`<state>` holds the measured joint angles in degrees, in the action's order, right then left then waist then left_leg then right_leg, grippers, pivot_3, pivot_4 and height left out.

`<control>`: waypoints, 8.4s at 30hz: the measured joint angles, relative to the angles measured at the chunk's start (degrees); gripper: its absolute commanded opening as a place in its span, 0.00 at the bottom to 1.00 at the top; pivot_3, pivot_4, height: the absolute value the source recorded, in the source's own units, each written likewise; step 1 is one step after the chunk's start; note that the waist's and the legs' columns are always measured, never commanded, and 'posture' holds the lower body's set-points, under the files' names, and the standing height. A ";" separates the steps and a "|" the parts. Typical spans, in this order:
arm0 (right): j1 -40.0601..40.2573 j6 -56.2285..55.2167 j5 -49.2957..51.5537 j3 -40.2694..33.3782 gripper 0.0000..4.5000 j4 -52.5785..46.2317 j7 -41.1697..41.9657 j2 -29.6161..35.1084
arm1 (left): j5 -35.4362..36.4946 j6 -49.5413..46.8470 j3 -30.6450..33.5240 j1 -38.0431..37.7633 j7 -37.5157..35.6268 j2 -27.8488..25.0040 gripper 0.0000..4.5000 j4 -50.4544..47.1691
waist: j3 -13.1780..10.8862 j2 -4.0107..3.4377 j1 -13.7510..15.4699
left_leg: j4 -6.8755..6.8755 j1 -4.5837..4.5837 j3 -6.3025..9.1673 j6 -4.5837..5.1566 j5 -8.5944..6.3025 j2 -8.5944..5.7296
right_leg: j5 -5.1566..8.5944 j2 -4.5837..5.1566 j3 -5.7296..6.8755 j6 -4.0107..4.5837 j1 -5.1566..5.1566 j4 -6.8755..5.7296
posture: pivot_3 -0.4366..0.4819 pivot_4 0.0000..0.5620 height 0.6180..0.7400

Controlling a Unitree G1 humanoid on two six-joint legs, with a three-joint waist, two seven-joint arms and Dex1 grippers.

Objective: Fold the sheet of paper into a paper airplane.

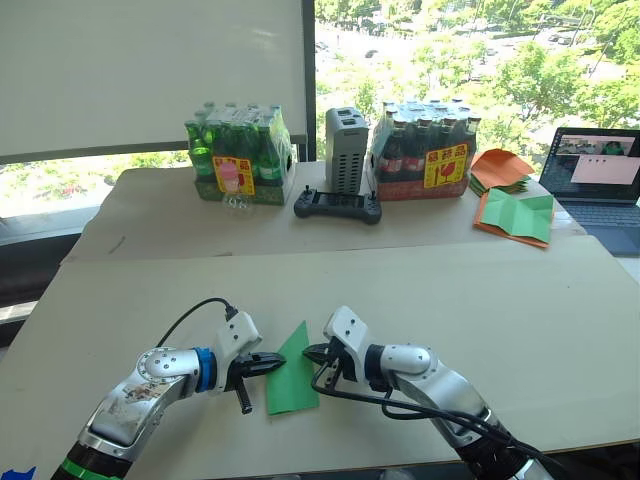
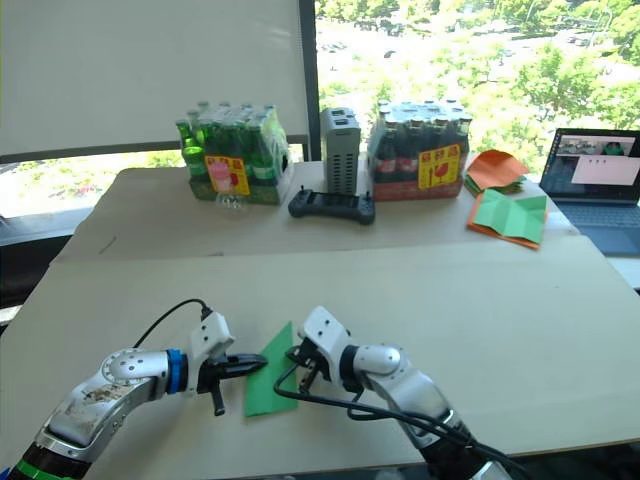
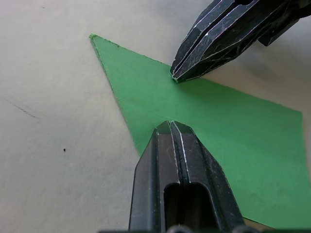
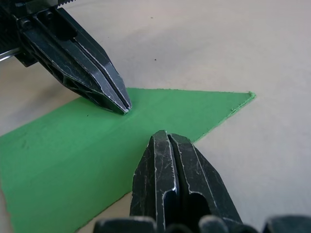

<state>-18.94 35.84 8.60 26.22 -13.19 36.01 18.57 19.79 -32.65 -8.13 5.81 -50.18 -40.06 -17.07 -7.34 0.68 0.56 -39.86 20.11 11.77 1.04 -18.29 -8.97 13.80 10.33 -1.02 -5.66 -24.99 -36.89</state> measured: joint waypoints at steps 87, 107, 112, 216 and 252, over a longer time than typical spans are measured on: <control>2.21 3.07 -2.62 4.89 0.00 -7.08 6.69 4.46 | -0.19 -0.56 -0.94 0.09 0.69 0.92 0.00 -0.23 | 0.12 -0.19 0.15 | 0.79 -0.90 -0.22 -0.26 -0.11 0.93 | -0.20 -0.79 0.01 0.35 0.71 0.89 | 0.48 0.27 0.83; 2.62 5.32 1.61 7.25 0.00 -11.11 13.24 8.81 | -0.18 -0.57 -0.93 0.04 0.65 0.91 0.00 -0.33 | 0.12 -0.19 0.19 | 0.83 -0.90 -0.22 -0.26 -0.11 0.94 | -0.20 -0.79 0.02 0.35 0.72 0.94 | 0.48 0.27 0.83; 2.48 5.36 2.90 6.80 0.00 -11.20 14.75 9.79 | -0.19 -0.56 -0.94 0.08 0.62 0.91 0.00 -0.32 | 0.11 -0.19 0.21 | 0.83 -0.89 -0.22 -0.26 -0.11 0.94 | -0.20 -0.79 0.02 0.35 0.72 0.96 | 0.48 0.27 0.83; 3.37 -0.71 12.58 -15.50 0.14 -14.61 3.00 10.77 | -22.86 -11.74 -7.76 13.68 -4.26 0.48 0.56 -6.12 | -0.18 -0.15 -0.88 | -1.03 0.99 0.52 -0.26 -0.09 0.48 | -0.61 -0.21 1.38 0.51 -0.27 -0.16 | 0.48 0.27 0.83; -4.29 -30.63 -17.53 2.24 0.01 10.89 0.60 0.47 | 21.54 -21.72 33.73 -7.26 3.11 -0.78 0.70 -18.34 | -0.18 -0.15 -1.52 | -0.54 0.18 -0.60 -0.39 -0.26 1.03 | -0.58 -0.82 0.21 0.61 -0.34 -0.08 | 0.48 0.27 0.83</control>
<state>-23.23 5.21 -8.93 28.46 -2.31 36.61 19.04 41.33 -54.37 25.60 -1.45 -47.07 -40.84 -35.41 -7.52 0.53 -0.96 -40.40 20.30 11.17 0.66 -18.55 -7.95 13.22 9.51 -0.81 -5.06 -25.33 -36.97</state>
